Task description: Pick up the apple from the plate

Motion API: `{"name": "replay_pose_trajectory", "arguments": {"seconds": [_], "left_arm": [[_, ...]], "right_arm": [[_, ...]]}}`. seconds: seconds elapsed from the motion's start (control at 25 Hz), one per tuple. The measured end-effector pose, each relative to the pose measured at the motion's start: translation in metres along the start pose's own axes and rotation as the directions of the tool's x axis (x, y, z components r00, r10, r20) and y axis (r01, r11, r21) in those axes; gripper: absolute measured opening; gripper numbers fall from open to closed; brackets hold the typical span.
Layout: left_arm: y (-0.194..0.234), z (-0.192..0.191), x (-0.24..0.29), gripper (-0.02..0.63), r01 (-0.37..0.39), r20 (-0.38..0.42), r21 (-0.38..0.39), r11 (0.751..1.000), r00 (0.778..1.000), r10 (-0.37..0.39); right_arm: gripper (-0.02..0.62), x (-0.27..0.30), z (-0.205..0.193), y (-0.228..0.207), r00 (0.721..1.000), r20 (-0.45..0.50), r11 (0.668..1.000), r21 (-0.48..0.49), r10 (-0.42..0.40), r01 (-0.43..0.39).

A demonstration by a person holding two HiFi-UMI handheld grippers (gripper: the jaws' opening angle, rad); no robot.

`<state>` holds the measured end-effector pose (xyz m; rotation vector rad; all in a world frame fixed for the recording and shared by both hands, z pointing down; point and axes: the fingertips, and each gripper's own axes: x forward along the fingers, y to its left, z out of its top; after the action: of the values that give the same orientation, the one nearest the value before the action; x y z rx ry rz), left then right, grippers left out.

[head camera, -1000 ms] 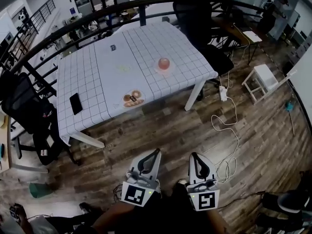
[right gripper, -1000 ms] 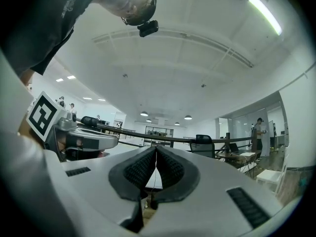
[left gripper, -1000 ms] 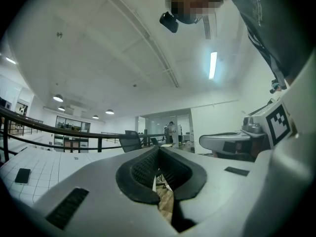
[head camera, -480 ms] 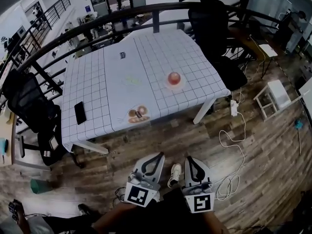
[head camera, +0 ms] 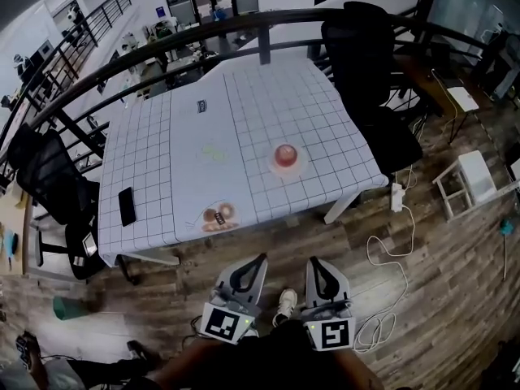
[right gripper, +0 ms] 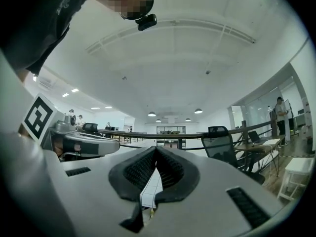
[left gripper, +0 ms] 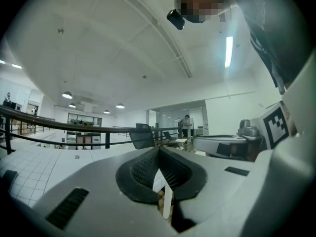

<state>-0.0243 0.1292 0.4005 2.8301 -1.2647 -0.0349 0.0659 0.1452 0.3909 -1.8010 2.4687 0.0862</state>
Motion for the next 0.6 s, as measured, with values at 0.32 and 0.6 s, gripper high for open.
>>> {"name": "replay_pose_trajectory", "arguments": {"seconds": [0.32, 0.6], "left_arm": [[0.022, -0.001, 0.055, 0.011, -0.05, 0.009, 0.014, 0.999, 0.999, 0.05], [0.045, 0.005, 0.069, 0.011, -0.11, 0.011, 0.006, 0.994, 0.994, 0.11]], "right_arm": [[0.023, 0.036, -0.012, -0.033, 1.0, -0.012, 0.998, 0.063, 0.026, -0.026], [0.023, 0.066, -0.014, -0.037, 0.995, -0.022, 0.994, 0.048, 0.095, -0.094]]}}
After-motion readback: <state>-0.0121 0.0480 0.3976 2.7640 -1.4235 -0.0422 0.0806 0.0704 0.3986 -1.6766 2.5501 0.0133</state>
